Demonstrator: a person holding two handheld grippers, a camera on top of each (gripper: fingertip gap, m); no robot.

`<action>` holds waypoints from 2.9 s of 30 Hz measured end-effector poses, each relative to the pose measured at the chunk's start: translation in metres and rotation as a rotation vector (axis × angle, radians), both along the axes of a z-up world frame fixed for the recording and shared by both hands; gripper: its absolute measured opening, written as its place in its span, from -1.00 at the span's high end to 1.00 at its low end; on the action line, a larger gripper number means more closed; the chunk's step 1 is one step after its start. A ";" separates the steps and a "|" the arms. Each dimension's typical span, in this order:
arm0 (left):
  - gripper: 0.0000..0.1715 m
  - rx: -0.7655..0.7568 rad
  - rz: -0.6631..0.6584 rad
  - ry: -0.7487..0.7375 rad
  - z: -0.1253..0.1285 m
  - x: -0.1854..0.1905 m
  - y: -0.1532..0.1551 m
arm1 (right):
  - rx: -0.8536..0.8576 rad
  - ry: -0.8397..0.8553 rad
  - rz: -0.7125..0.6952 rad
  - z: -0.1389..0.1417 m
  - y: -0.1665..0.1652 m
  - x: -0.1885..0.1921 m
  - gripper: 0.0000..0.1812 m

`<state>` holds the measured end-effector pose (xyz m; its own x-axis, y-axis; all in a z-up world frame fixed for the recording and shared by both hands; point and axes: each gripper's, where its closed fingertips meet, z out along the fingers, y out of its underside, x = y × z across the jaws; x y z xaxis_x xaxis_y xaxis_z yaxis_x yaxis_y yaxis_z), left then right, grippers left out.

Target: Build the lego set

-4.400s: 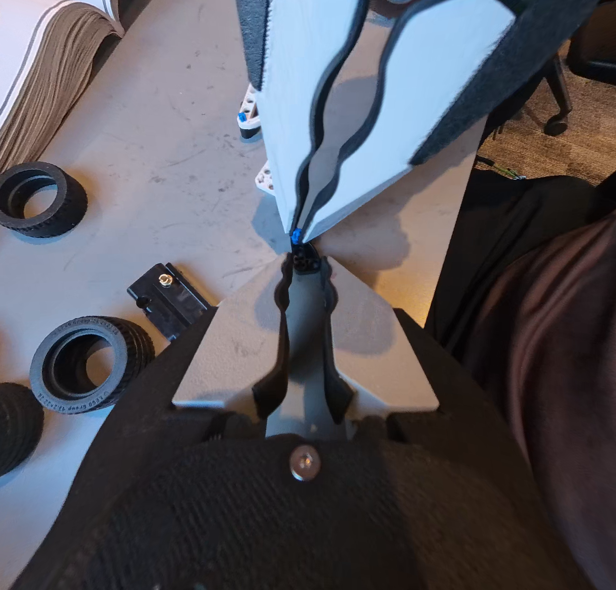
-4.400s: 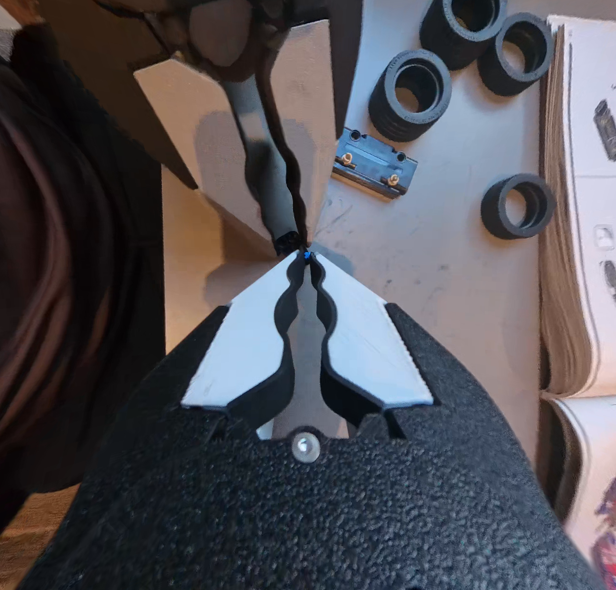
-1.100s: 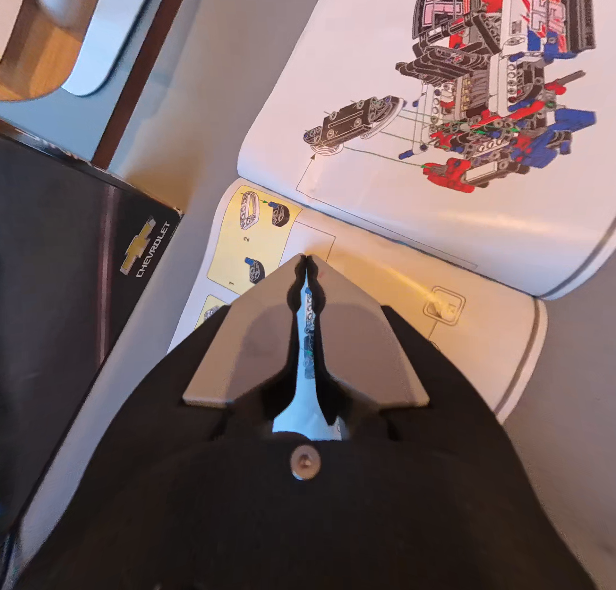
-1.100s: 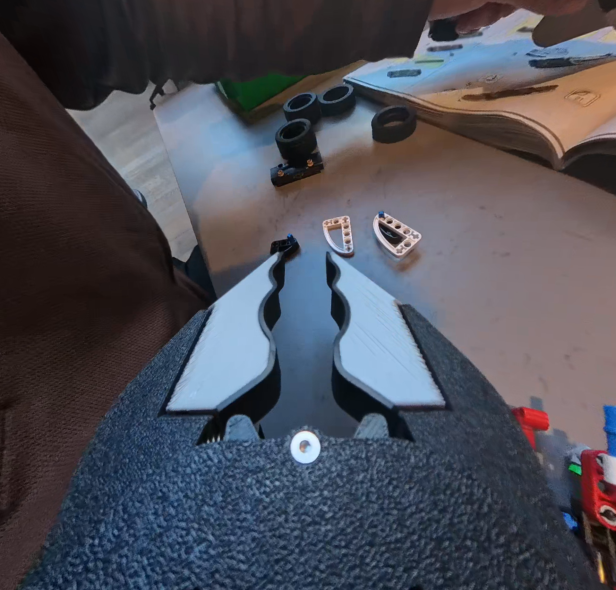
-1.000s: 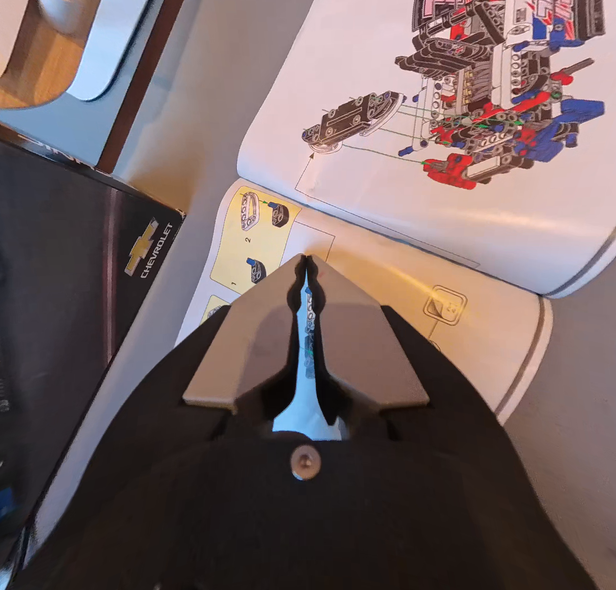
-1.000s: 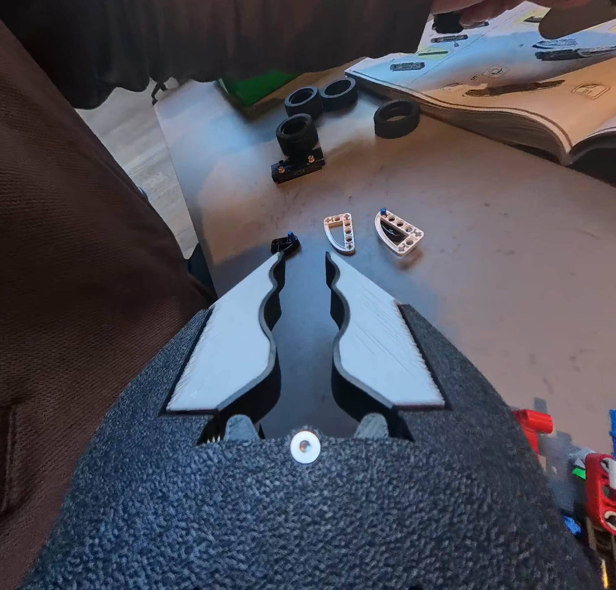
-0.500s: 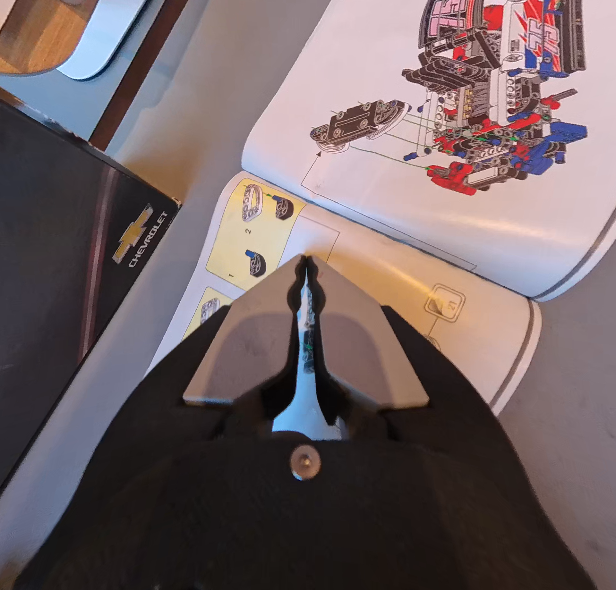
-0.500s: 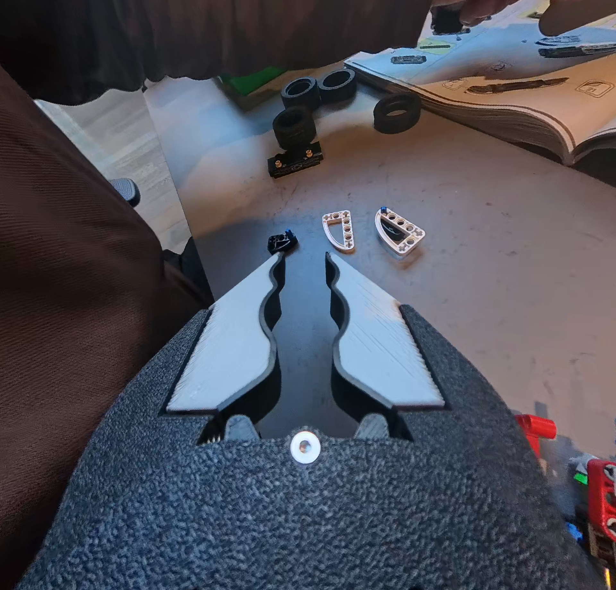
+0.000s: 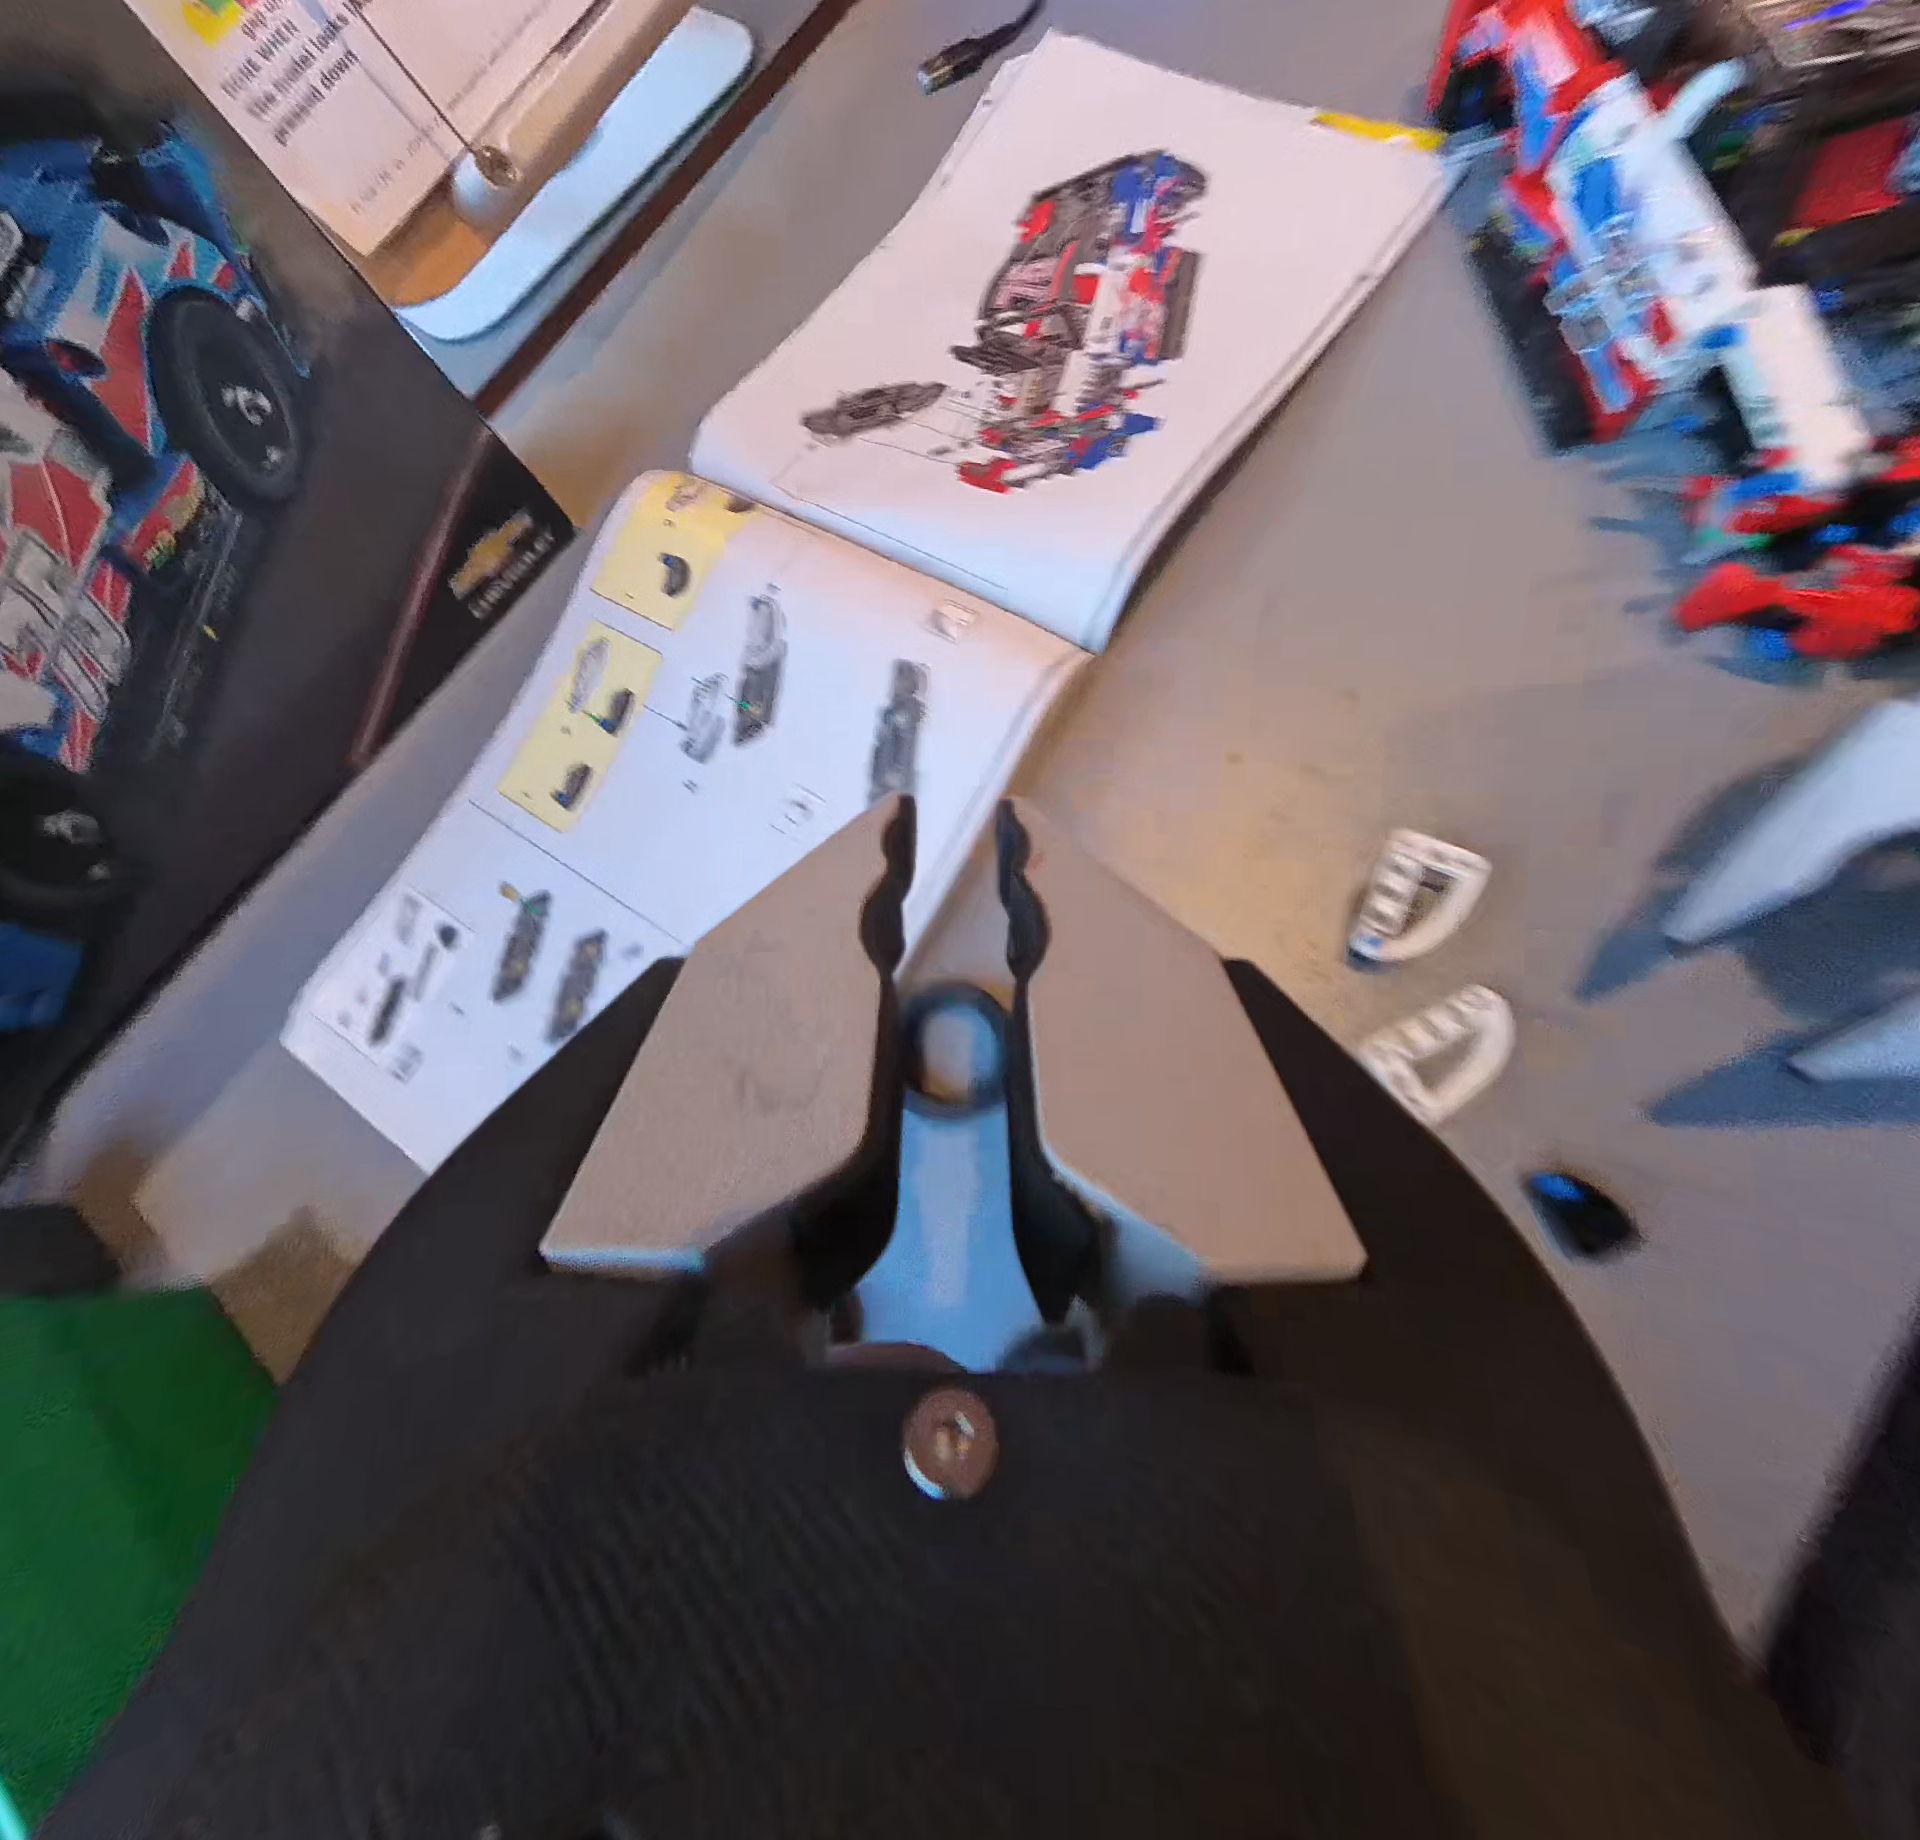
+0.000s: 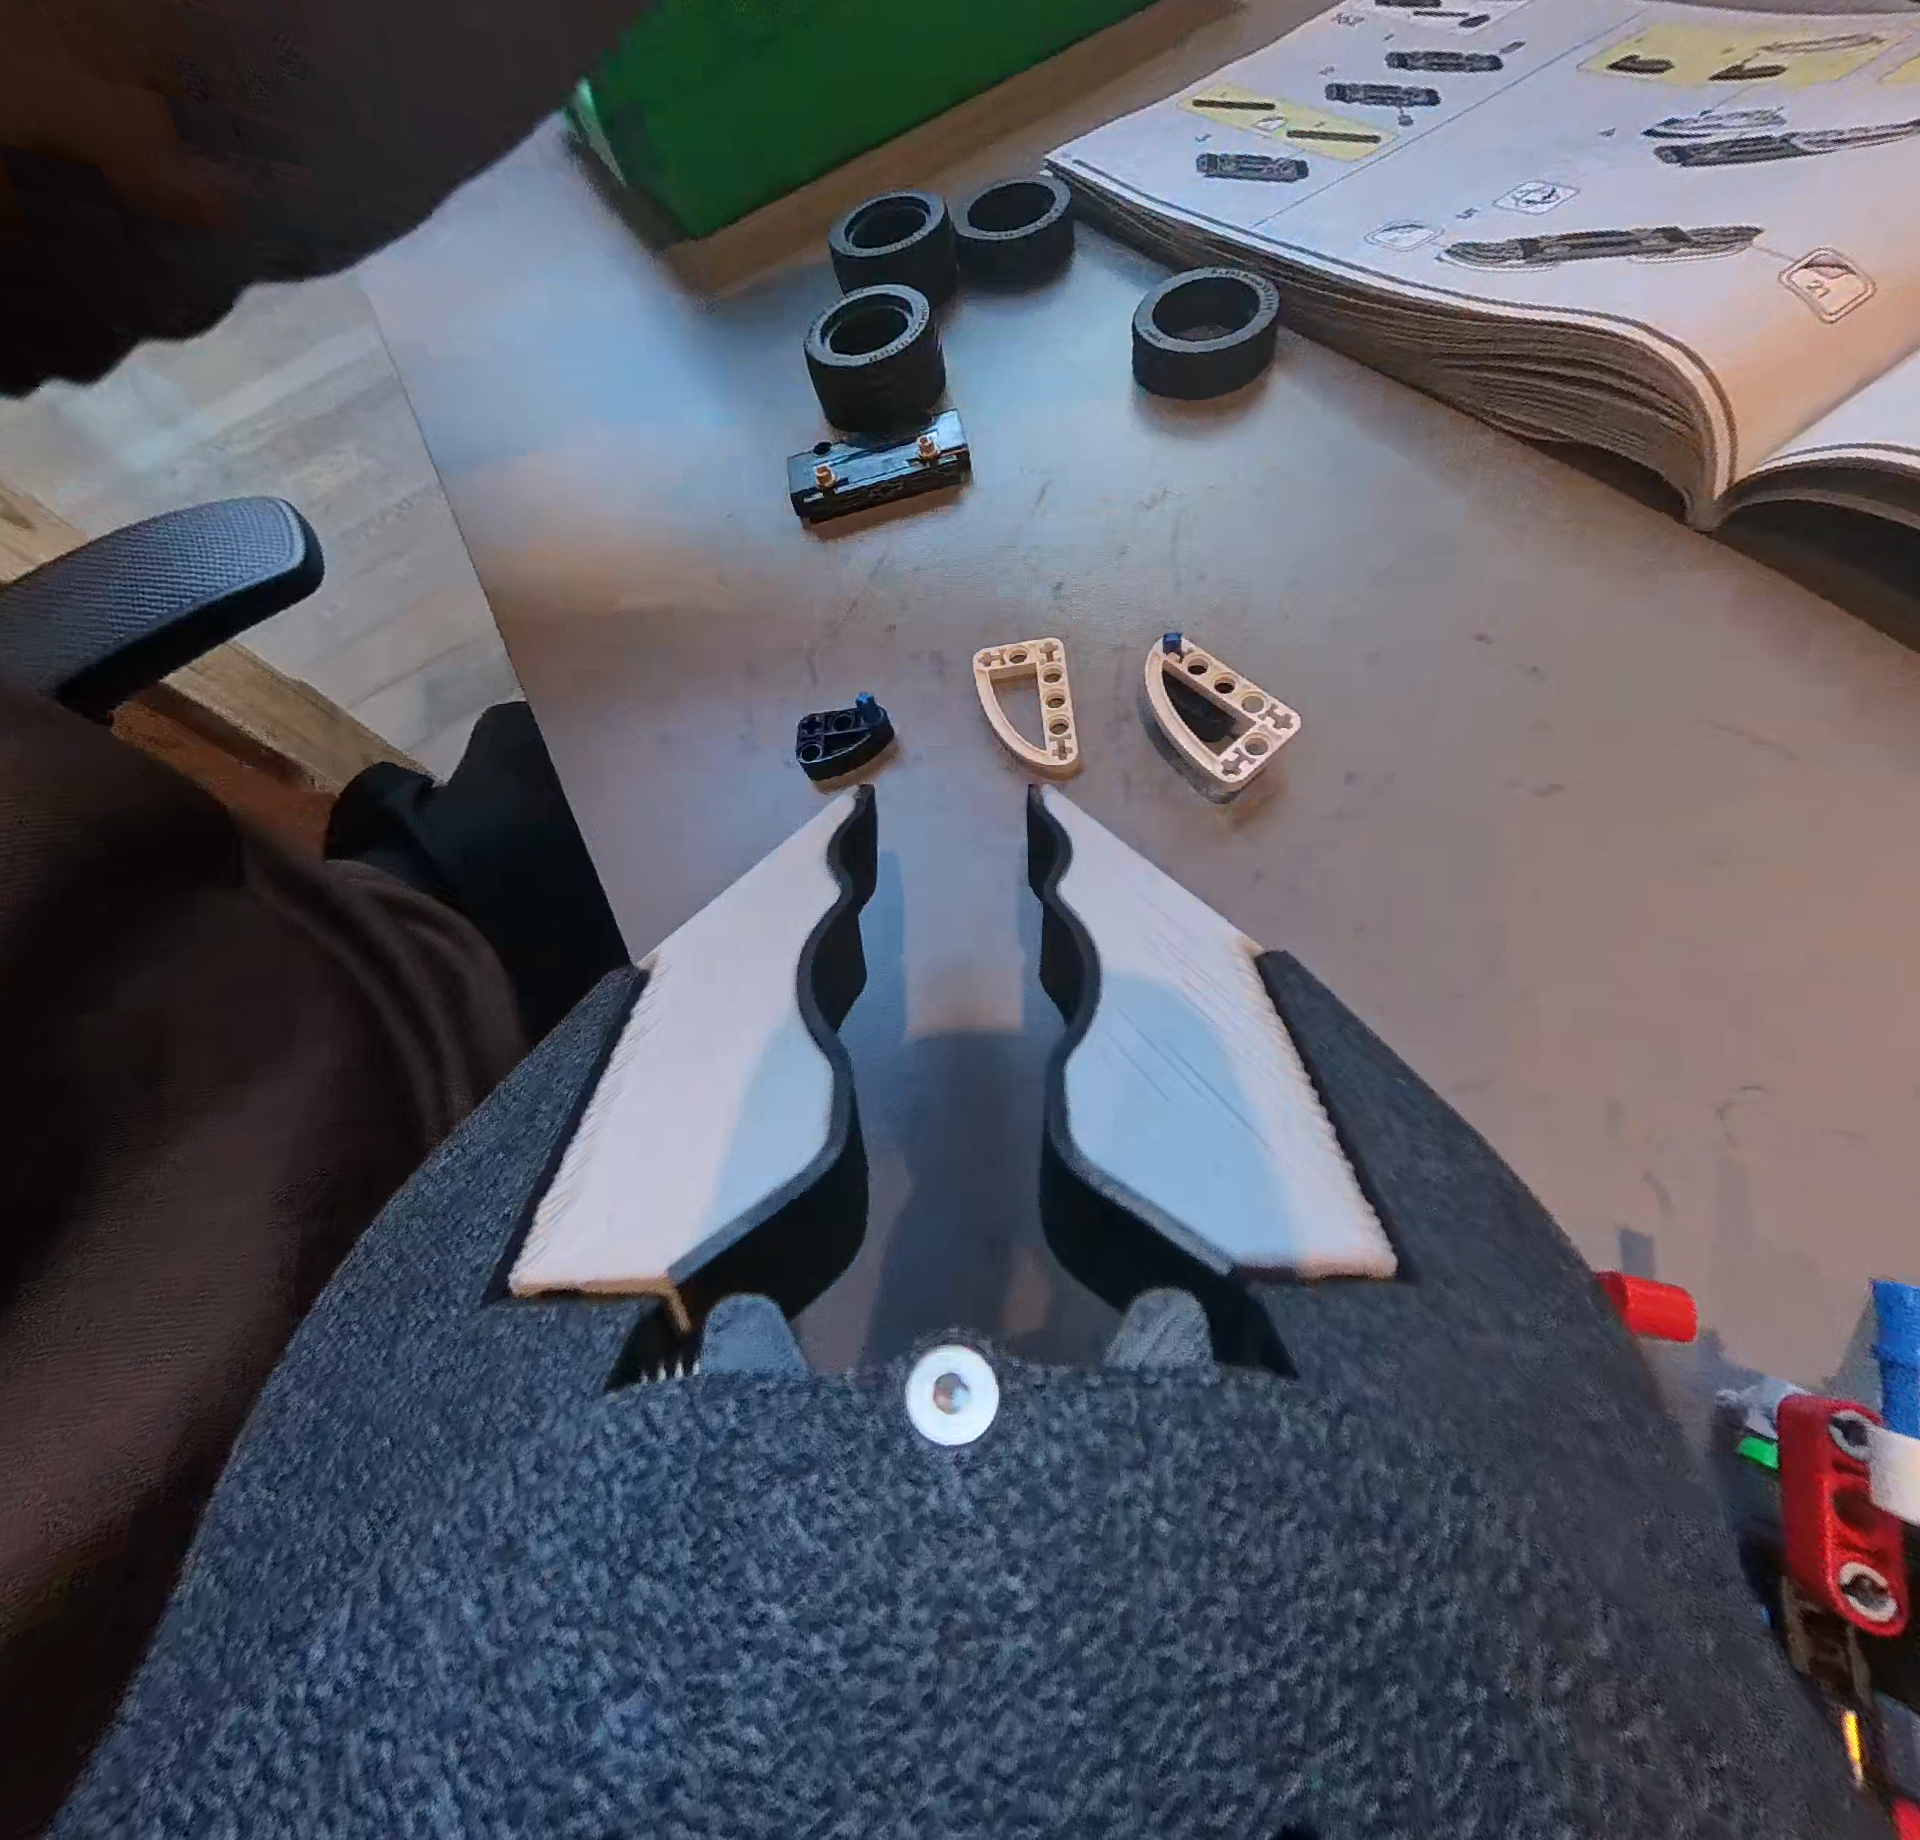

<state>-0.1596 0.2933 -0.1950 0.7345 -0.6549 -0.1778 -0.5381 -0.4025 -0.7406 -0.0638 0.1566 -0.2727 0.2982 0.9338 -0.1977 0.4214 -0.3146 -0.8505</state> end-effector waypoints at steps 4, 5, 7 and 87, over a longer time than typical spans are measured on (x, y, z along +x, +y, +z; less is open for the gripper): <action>0.77 -0.046 -0.005 -0.090 -0.007 -0.002 -0.067 | 0.003 -0.009 -0.019 -0.001 0.003 0.000 0.68; 0.76 -0.058 -0.006 -0.107 -0.012 -0.003 -0.081 | 0.004 -0.013 -0.019 -0.002 0.004 0.000 0.68; 0.75 -0.089 -0.010 -0.125 -0.025 -0.007 -0.106 | 0.006 -0.022 -0.004 -0.003 0.002 -0.001 0.67; 0.60 -0.252 -0.081 0.128 -0.069 0.029 0.084 | 0.030 -0.358 0.119 -0.031 0.006 0.004 0.76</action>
